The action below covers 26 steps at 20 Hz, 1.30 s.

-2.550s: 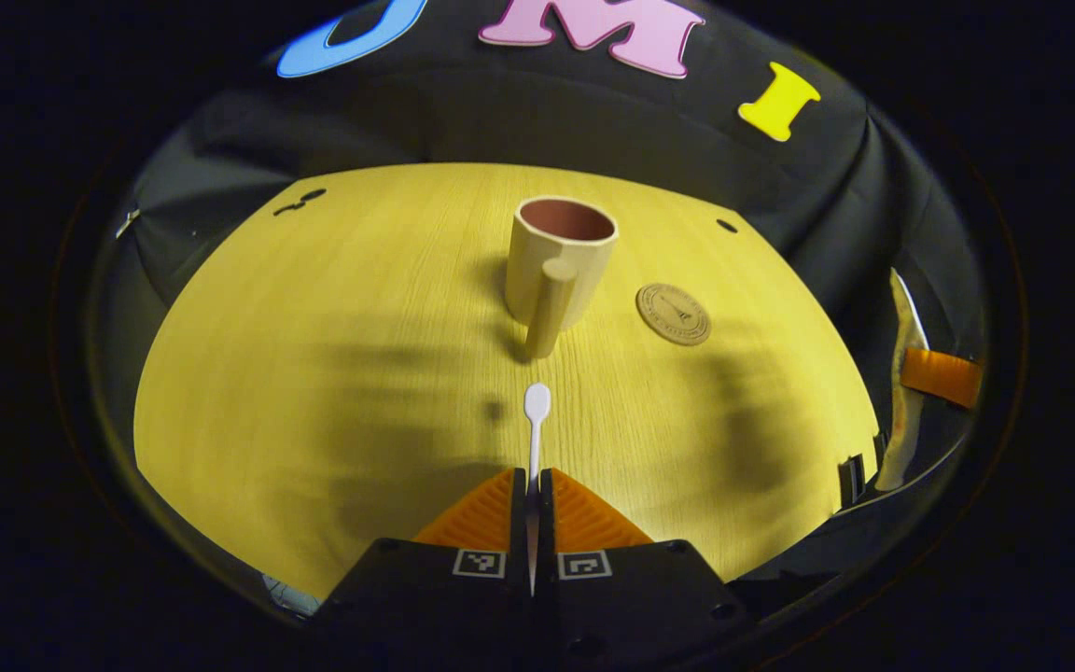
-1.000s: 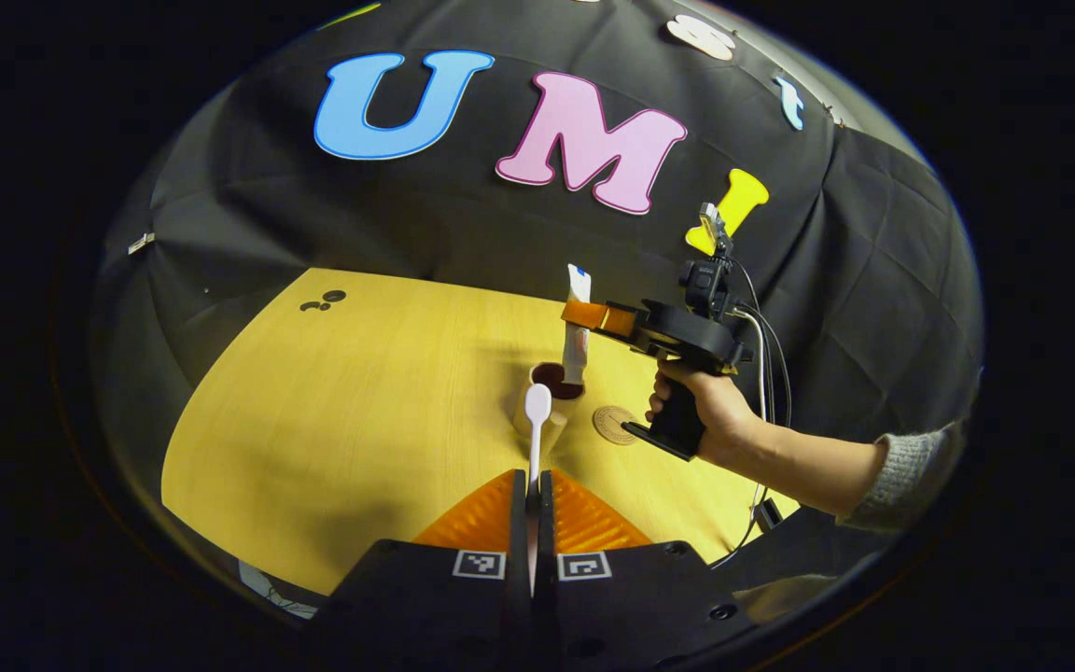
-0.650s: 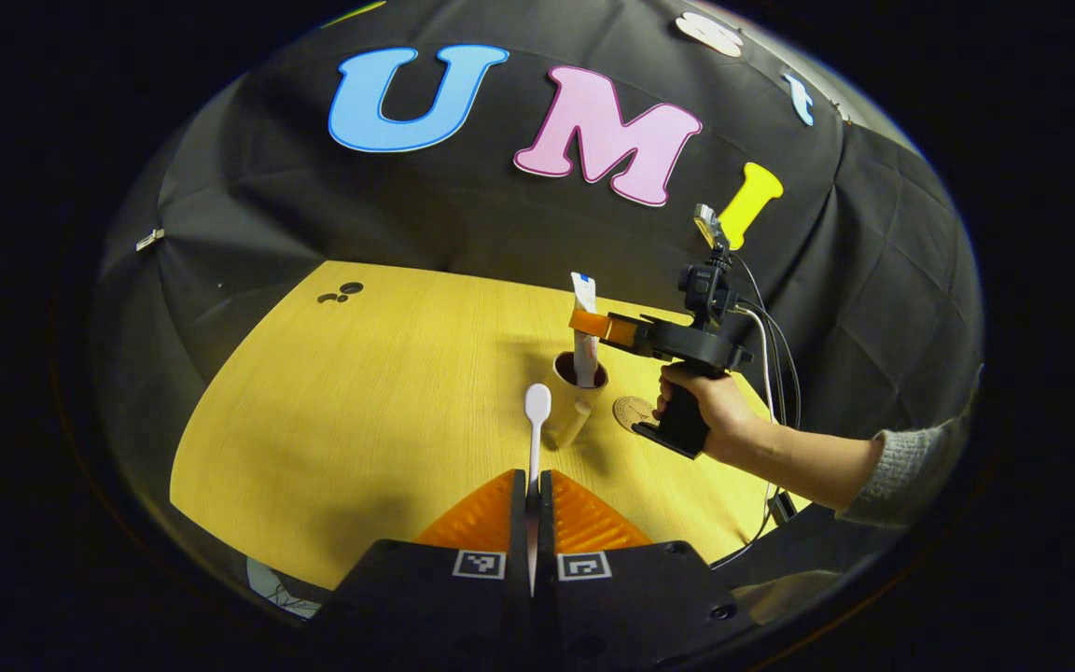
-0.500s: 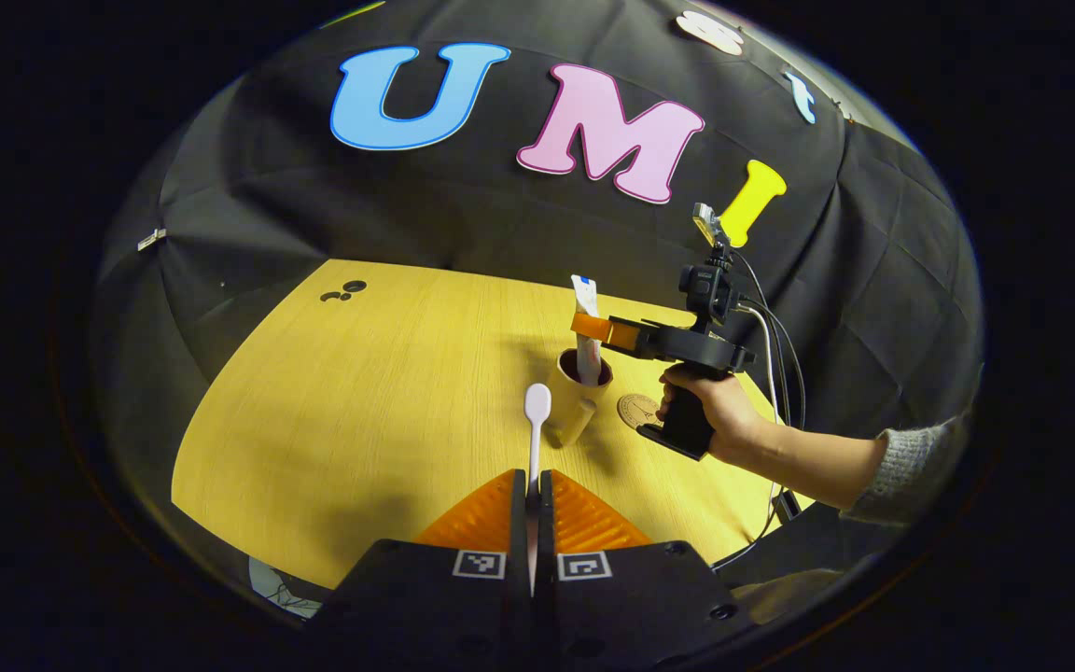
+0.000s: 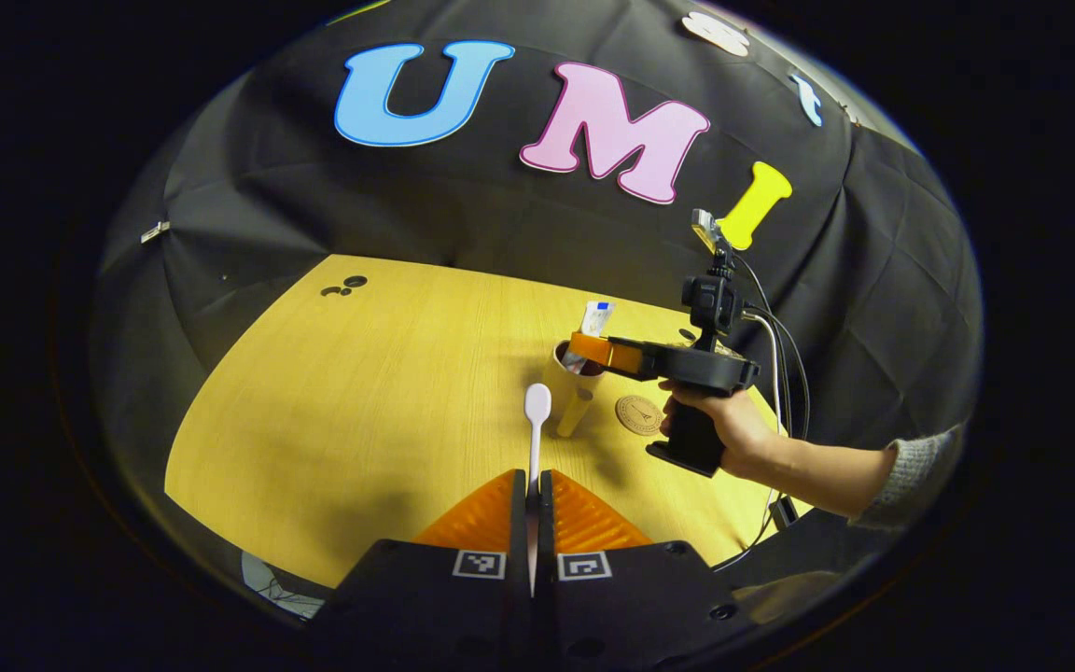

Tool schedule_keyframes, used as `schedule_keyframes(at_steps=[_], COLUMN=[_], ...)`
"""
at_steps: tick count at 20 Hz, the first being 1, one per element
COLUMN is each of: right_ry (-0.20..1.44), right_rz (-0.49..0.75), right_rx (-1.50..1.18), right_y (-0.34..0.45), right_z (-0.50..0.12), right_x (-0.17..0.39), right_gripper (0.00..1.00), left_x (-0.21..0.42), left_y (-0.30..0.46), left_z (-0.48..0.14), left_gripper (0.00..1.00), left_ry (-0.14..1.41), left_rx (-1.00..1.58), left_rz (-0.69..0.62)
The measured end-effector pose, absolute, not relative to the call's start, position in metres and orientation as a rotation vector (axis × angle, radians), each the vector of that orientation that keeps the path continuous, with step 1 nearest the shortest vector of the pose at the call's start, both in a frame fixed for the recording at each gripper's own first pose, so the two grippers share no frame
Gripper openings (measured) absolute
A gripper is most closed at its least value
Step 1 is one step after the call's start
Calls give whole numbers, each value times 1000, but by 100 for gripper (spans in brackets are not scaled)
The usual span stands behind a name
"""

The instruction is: Put the toothbrush and toothpaste on the desktop into the cup, then pick up the cup and place it on the coaster on the desktop.

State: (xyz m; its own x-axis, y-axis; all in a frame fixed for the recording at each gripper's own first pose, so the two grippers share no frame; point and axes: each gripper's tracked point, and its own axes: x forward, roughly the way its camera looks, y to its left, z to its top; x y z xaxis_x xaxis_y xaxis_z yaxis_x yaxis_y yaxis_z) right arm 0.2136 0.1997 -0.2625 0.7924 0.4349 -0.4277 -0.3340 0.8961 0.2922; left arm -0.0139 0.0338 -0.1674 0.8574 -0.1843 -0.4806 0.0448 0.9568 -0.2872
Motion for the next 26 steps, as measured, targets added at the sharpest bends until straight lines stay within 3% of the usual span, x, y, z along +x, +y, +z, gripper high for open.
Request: schedule_keyframes(at_steps=[2, 3, 8, 19, 26], right_ry=[498, 494, 481, 542, 615], right_rz=[418, 419, 399, 351, 249], right_rx=[215, 223, 242, 244, 278], right_y=[198, 197, 178, 124, 71], right_z=[-255, -250, -225, -212, -225], right_x=[210, 207, 190, 85, 18], right_gripper=[51, 62, 68, 69, 69], left_x=[-11, -8, 20, 117, 194], left_y=[29, 27, 17, -4, 21], left_z=[-164, -161, -138, -77, -79], left_gripper=[6, 6, 6, 6, 6], left_ry=[521, 516, 448, 234, 154], left_rx=[-277, -280, -302, -382, -538], left_rz=[-121, -123, -136, -232, -128])
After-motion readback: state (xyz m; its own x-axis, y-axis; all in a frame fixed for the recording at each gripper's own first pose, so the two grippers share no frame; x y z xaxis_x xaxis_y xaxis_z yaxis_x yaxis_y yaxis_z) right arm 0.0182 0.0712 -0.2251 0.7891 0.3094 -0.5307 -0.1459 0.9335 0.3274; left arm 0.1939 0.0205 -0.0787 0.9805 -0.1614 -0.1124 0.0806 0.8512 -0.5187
